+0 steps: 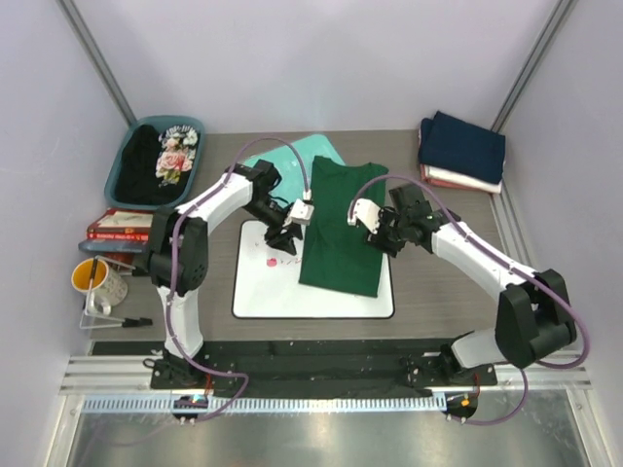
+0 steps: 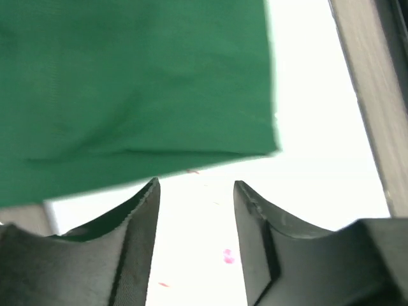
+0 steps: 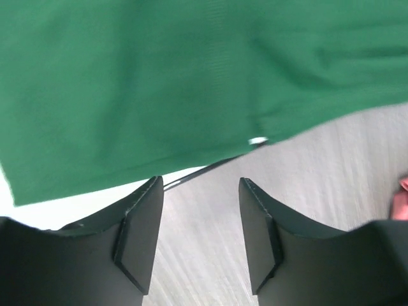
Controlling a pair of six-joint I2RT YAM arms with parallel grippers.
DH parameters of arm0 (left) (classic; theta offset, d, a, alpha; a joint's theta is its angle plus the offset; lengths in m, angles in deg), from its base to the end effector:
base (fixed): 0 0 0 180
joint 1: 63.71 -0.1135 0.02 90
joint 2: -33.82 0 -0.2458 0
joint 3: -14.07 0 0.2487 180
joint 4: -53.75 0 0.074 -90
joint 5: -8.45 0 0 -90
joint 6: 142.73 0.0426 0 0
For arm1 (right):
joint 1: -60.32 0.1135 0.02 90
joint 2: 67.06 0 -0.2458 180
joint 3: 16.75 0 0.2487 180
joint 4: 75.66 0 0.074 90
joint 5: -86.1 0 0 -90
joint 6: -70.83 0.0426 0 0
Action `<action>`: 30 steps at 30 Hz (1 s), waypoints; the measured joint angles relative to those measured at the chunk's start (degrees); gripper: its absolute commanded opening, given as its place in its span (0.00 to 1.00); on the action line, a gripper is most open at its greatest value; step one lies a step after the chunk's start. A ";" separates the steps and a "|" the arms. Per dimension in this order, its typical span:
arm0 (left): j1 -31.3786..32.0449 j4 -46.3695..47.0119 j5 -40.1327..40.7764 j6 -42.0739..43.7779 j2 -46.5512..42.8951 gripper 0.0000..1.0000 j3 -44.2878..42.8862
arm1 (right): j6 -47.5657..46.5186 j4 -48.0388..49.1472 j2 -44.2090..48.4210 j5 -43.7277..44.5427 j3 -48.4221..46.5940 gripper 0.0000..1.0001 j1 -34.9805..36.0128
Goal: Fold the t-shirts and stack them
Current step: Fold the folded rectangular tshirt in 1/3 of the way, then grab one side of the 2/3 rectangular tshirt with both arms
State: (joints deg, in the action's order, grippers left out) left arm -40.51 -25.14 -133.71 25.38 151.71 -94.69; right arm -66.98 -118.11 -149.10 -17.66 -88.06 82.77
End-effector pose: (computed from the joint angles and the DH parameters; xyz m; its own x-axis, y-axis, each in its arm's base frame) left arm 0.3397 -0.1822 0.1912 0.0718 0.6224 -0.7794 0.9538 -0.2713 -0.1288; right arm 0.2729 0.1237 0.2183 -0.1244 -0.8301 -0.5436 -0.8858 0.3398 -0.3162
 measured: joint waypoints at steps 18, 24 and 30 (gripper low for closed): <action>12.85 29.88 11.85 6.69 -22.43 0.64 36.33 | -21.92 -1.22 16.31 -4.42 21.55 0.75 10.99; 13.33 36.46 14.71 5.84 -18.43 0.61 36.33 | -22.86 0.96 15.89 -4.85 22.95 0.75 12.22; 13.55 37.75 15.65 5.77 -18.23 0.37 36.33 | -22.88 3.48 13.31 -5.64 23.93 0.75 13.81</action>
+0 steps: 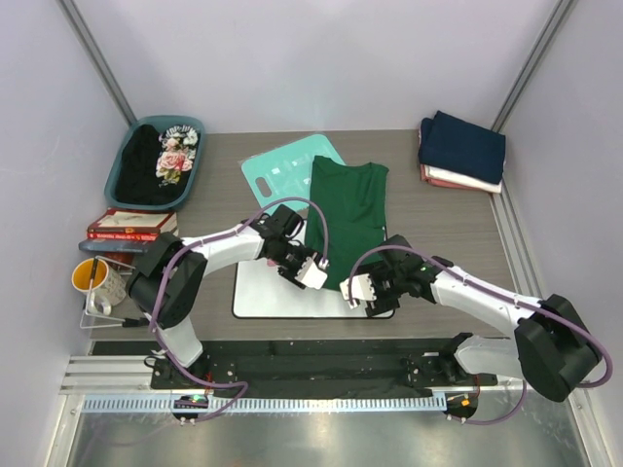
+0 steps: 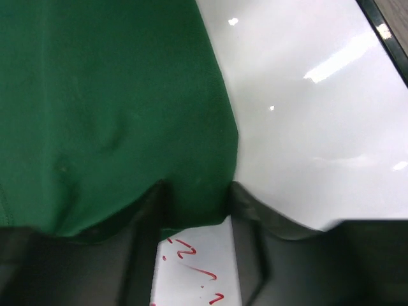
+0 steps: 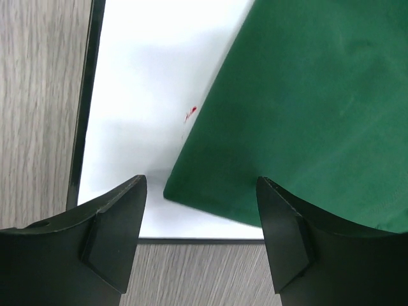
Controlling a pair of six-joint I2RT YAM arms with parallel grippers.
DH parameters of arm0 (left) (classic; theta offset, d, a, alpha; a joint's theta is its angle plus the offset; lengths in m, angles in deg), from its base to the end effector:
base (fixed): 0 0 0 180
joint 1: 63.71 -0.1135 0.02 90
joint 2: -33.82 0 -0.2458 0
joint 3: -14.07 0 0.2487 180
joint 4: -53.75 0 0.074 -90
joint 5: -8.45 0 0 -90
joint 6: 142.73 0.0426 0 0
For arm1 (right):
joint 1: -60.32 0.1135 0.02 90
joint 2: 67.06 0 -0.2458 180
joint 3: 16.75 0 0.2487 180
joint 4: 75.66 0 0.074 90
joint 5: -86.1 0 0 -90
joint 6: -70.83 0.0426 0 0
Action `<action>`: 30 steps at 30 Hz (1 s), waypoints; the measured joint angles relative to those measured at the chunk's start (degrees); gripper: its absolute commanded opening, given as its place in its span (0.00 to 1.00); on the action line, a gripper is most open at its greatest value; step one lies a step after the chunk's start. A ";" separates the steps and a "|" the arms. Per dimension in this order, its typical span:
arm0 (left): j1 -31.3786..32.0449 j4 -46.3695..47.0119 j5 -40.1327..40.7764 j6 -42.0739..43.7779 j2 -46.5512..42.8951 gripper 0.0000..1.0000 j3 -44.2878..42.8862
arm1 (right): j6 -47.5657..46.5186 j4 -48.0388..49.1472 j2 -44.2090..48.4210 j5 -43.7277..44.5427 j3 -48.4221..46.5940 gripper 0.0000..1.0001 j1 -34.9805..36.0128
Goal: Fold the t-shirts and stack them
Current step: Grab one side of the 2/3 rectangular tshirt with both arms, then fold the long partially folded tshirt into a neat square
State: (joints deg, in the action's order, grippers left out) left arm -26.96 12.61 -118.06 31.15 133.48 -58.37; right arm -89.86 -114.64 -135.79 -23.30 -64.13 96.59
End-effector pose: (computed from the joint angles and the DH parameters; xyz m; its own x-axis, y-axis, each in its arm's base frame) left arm 0.2431 -0.2132 0.1414 0.5736 0.5691 -0.5892 0.8105 -0.4983 0.3077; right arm 0.1682 0.1410 0.1528 0.4201 -0.7959 -0.4361 -0.8895 -0.2658 -0.3717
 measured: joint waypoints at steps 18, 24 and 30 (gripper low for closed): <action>0.48 -4.00 0.00 -0.07 -0.92 0.00 -0.55 | 2.32 6.01 -6.27 0.61 -2.05 0.01 1.53; 0.63 -14.21 -1.22 -2.51 -6.86 0.00 -4.61 | 4.68 -7.98 -5.22 -2.47 -13.53 0.01 1.55; 0.61 -28.41 -4.42 -2.71 -13.94 0.00 -11.37 | 4.81 -22.60 -3.54 -7.39 -24.92 0.01 1.55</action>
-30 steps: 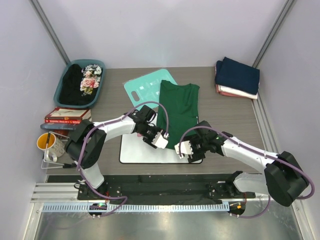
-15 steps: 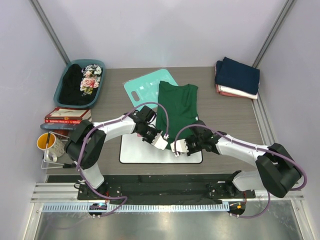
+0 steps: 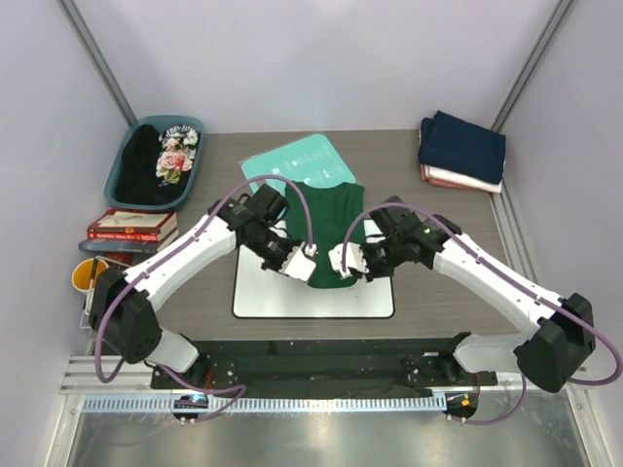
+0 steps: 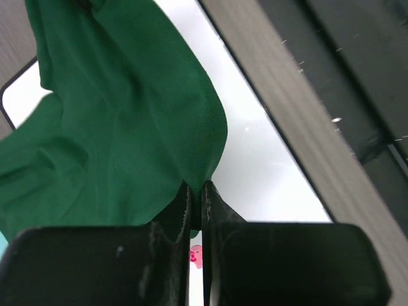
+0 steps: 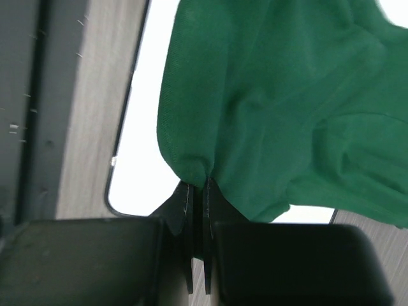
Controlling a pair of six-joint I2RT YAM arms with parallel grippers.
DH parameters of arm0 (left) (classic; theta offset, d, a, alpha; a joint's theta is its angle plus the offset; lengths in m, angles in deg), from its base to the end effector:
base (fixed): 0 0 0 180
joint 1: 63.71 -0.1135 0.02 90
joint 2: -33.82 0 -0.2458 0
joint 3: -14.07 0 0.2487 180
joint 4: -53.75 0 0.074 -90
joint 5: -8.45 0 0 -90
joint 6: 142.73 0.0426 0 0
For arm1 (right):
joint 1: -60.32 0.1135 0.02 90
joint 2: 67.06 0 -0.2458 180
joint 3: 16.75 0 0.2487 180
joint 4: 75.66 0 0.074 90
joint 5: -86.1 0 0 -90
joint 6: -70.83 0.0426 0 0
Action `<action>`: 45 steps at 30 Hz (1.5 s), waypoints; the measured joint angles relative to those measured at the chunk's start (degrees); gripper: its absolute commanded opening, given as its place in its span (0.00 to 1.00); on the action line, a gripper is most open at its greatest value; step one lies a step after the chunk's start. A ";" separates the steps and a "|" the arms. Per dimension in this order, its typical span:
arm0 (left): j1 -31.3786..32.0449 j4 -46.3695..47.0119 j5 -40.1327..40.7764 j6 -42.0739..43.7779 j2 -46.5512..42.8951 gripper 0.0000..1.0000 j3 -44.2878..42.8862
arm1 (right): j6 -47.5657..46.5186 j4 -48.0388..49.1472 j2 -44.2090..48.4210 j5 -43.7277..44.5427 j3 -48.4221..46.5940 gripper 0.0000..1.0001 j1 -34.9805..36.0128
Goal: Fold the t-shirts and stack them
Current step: Fold the long partially folded tshirt into a neat square
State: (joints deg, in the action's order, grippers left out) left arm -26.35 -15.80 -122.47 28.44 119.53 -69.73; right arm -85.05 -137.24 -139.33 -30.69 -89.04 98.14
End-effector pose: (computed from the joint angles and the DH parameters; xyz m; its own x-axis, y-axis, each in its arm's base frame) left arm 0.2088 -0.1945 0.2496 0.5010 0.5569 -0.6625 0.8405 -0.4957 0.2189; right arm 0.1835 0.1667 0.2492 0.3705 -0.7438 -0.5563 -0.9269 -0.2577 -0.2727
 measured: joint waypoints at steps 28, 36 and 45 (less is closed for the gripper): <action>-13.64 -5.66 -5.22 -11.76 10.49 0.00 -10.97 | -7.74 -1.16 -23.45 -3.39 -21.84 0.01 -9.55; -17.40 -5.18 -3.89 -11.69 19.19 0.00 -19.91 | -9.49 2.14 -29.83 -1.86 -26.64 0.01 -10.97; -19.30 -3.43 -2.62 -11.72 26.84 0.09 -26.43 | -10.03 6.91 -34.03 -0.09 -28.48 0.06 -11.89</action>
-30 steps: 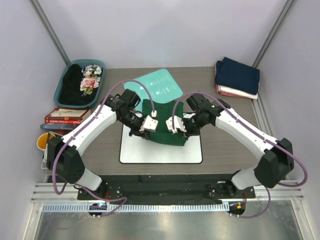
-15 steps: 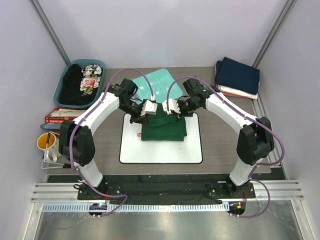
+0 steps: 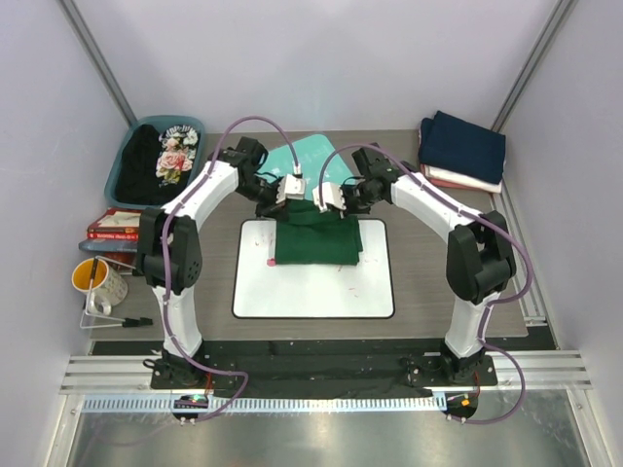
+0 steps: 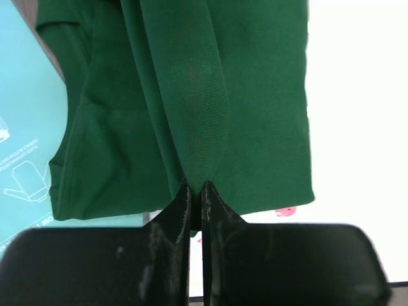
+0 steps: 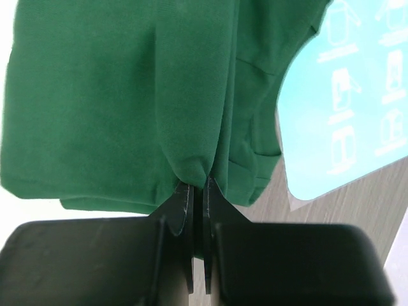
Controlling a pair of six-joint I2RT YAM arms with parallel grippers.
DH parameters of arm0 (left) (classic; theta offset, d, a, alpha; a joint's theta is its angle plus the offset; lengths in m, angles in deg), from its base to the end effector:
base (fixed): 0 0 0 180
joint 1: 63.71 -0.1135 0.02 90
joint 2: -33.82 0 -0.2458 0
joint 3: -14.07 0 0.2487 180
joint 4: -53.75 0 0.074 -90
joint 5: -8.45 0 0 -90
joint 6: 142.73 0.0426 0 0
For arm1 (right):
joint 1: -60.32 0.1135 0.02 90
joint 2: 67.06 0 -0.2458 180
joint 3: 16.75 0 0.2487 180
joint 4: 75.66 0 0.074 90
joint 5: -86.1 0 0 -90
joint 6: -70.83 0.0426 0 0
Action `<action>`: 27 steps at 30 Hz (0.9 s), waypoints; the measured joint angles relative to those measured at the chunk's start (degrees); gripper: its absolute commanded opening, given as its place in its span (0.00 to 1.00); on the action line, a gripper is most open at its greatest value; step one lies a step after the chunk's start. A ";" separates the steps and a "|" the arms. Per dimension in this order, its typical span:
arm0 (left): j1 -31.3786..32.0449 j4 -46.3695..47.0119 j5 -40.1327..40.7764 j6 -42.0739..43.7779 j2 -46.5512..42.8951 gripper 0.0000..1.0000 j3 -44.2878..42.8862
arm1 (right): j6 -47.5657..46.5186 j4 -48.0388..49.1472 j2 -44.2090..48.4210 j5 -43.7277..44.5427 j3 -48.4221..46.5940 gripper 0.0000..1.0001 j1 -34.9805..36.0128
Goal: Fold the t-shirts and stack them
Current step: Fold the long partially folded tshirt into a neat square, then put the neatly folded tshirt into the corner of the board with the right arm
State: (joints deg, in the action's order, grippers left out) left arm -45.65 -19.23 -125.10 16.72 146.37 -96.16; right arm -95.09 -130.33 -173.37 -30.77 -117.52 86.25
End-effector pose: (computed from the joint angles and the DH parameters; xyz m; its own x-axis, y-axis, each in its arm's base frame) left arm 0.3611 -0.1486 0.2290 0.0432 0.6997 -0.7131 0.9983 -0.0579 0.0037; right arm 0.3443 0.1888 0.2282 0.3843 -0.7752 -0.5013 -0.9011 -0.1968 -0.3865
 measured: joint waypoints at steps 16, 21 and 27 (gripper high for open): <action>-1.60 41.38 16.61 -19.61 -9.18 0.87 24.15 | 23.54 31.45 -0.02 30.12 13.60 0.82 -2.69; -0.28 47.41 17.03 -21.33 -19.04 0.88 24.63 | 39.63 18.34 2.23 14.86 6.82 0.82 -7.63; 5.73 50.75 18.73 -18.01 -19.02 0.83 23.30 | 57.70 14.84 3.32 -7.08 11.91 0.83 -14.38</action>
State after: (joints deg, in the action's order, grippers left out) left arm -39.92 31.52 -106.37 -1.29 127.36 -72.86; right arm -37.38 -115.49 -170.04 -37.86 -105.61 71.87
